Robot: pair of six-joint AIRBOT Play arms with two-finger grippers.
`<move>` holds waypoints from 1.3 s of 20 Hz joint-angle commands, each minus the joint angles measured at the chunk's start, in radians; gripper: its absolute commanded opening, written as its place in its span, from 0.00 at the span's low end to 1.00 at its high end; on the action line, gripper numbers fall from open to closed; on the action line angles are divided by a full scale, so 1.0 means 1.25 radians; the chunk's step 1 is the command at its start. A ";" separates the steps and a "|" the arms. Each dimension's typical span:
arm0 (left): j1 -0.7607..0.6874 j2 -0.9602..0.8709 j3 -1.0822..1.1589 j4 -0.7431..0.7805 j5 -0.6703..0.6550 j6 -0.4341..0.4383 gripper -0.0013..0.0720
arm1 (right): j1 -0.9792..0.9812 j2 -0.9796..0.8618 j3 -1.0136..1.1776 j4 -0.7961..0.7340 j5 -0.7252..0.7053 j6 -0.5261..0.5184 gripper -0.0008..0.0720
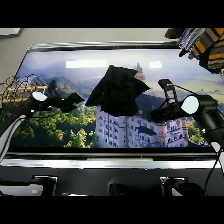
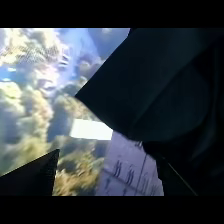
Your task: Fold the clothes and pants, and hang the long-sleeved shirts on hangers.
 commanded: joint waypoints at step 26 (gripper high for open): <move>-0.027 -0.093 0.022 -0.132 0.036 0.023 0.04 | -0.074 -0.265 -0.096 0.564 -0.382 -0.040 0.93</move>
